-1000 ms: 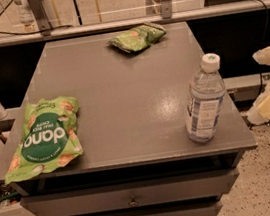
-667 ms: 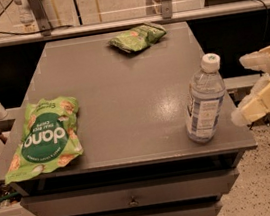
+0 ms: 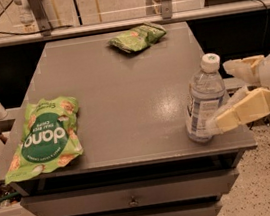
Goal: Knock blue plastic bottle over
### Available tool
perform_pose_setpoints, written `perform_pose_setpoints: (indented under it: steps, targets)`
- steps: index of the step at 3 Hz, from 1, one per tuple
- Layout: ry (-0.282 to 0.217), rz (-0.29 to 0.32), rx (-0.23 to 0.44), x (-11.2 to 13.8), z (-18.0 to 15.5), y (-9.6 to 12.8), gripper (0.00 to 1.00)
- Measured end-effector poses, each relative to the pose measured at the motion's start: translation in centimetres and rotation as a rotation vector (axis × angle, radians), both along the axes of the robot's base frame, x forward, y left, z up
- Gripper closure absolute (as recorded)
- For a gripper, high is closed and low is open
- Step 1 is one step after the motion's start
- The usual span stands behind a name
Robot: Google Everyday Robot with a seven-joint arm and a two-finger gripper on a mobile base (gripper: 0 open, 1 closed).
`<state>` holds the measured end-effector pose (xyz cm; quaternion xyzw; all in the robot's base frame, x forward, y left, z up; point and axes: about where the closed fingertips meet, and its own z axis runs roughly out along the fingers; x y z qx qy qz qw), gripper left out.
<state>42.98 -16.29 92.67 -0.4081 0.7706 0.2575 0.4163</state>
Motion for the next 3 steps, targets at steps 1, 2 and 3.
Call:
perform_pose_setpoints:
  steps: [1,2,3]
  targets:
    - [-0.003,0.012,0.009,-1.0,-0.4,-0.8,0.0]
    - [-0.028,-0.023,0.067,-2.6,1.0,-1.1,0.0]
    - [-0.075,-0.082,0.148,-3.4,3.2,-0.6,0.0]
